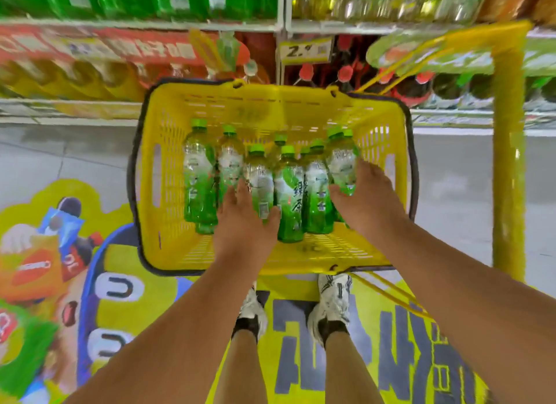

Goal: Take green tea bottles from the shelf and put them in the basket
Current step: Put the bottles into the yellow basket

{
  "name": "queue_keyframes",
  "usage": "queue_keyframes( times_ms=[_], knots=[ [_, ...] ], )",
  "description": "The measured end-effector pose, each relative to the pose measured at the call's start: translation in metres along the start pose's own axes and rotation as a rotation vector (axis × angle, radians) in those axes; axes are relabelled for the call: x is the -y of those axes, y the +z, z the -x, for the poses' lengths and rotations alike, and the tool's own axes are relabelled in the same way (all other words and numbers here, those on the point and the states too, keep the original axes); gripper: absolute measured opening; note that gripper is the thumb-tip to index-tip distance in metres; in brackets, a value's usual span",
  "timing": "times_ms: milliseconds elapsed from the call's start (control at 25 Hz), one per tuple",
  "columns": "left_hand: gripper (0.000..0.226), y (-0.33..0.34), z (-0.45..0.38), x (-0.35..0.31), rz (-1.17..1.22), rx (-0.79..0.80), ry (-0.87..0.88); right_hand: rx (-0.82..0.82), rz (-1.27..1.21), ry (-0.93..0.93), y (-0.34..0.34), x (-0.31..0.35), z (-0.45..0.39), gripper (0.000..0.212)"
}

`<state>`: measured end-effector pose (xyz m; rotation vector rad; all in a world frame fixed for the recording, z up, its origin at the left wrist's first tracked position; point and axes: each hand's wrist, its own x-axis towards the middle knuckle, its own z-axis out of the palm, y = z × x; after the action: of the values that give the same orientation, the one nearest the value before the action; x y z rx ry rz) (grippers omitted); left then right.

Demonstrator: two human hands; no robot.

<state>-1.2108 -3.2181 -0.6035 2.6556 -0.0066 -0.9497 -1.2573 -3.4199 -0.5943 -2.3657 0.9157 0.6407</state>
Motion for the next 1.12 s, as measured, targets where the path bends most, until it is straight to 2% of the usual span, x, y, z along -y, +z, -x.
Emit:
queue_keyframes(
  times_ms=[160, 280, 360, 520, 680, 800, 920, 1120],
  knots=[
    [0.087, 0.025, -0.023, -0.003, 0.004, -0.083, -0.104, -0.055, -0.116, 0.028, 0.02, -0.01, -0.022, 0.088],
    [0.091, 0.037, -0.037, -0.006, 0.002, -0.087, -0.173, -0.094, -0.181, 0.058, 0.028, -0.013, -0.037, 0.09],
    [0.09, 0.042, -0.046, -0.009, 0.024, -0.068, -0.231, -0.108, -0.225, 0.096, 0.032, -0.016, -0.045, 0.082],
    [0.075, 0.044, -0.062, -0.009, 0.046, -0.055, -0.314, -0.117, -0.257, 0.128, 0.033, -0.018, -0.049, 0.067],
    [0.05, 0.035, -0.063, -0.003, 0.128, -0.035, -0.293, -0.114, -0.319, 0.16, 0.024, -0.018, -0.04, 0.048],
    [0.046, 0.024, -0.051, 0.0, 0.182, -0.055, -0.277, -0.109, -0.403, 0.182, 0.015, -0.016, -0.028, 0.033],
    [0.051, 0.008, -0.034, 0.003, 0.265, -0.069, -0.202, -0.117, -0.444, 0.172, 0.004, -0.011, -0.011, 0.032],
    [0.038, -0.049, 0.009, -0.006, 0.36, -0.021, -0.109, -0.121, -0.546, 0.154, -0.027, 0.005, 0.033, 0.036]
  ],
)
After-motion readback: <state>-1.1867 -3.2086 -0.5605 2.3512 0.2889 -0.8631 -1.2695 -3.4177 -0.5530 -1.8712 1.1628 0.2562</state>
